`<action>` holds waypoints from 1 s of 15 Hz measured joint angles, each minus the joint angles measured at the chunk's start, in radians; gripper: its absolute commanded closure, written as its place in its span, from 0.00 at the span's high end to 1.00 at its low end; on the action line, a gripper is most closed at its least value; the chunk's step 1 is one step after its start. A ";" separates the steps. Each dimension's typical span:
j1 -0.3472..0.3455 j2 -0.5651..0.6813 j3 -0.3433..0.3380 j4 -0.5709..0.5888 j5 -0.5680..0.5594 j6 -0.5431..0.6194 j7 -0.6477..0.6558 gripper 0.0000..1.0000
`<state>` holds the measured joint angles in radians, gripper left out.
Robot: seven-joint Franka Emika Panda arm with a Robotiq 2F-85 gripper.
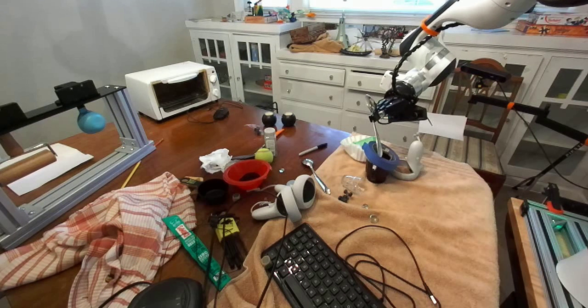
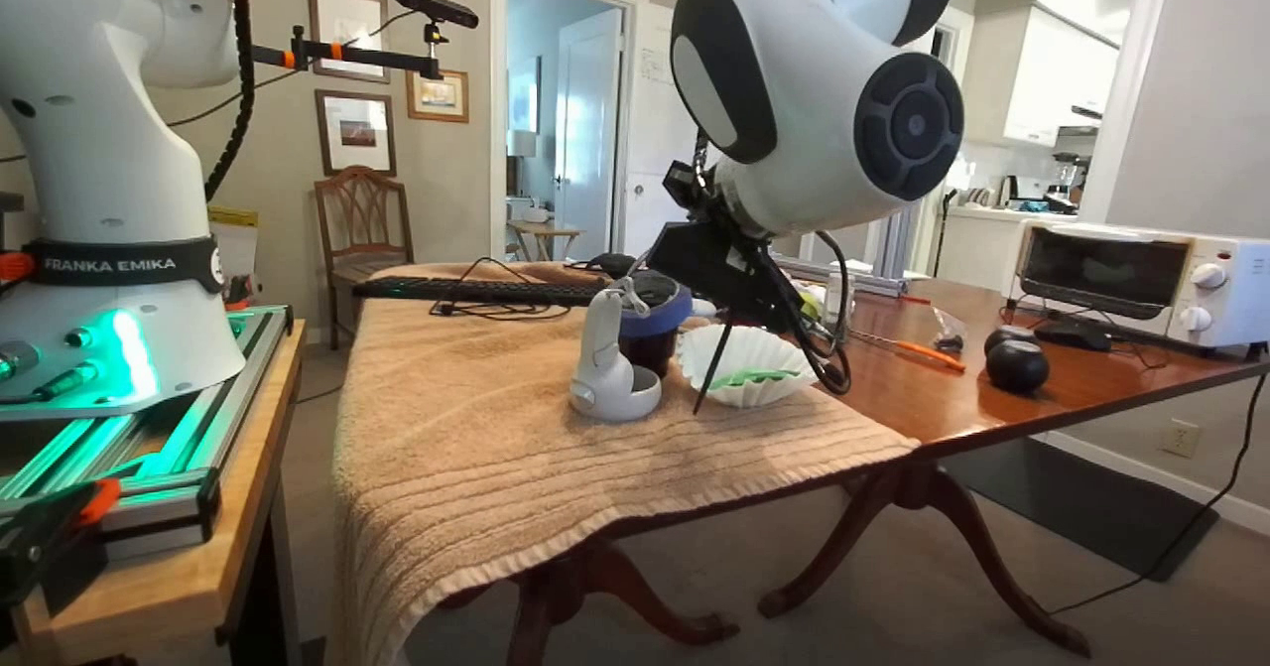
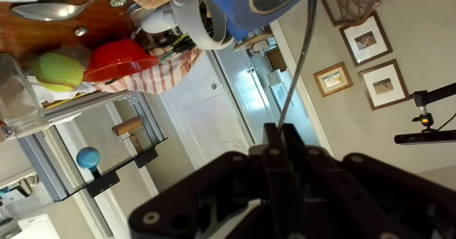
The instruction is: Put the spoon inside the black cup
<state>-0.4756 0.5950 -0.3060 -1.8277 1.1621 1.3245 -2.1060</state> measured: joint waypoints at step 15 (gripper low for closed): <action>-0.060 0.037 0.011 0.066 -0.039 -0.025 -0.054 0.55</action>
<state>-0.5360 0.6325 -0.2951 -1.7621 1.1236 1.2996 -2.1603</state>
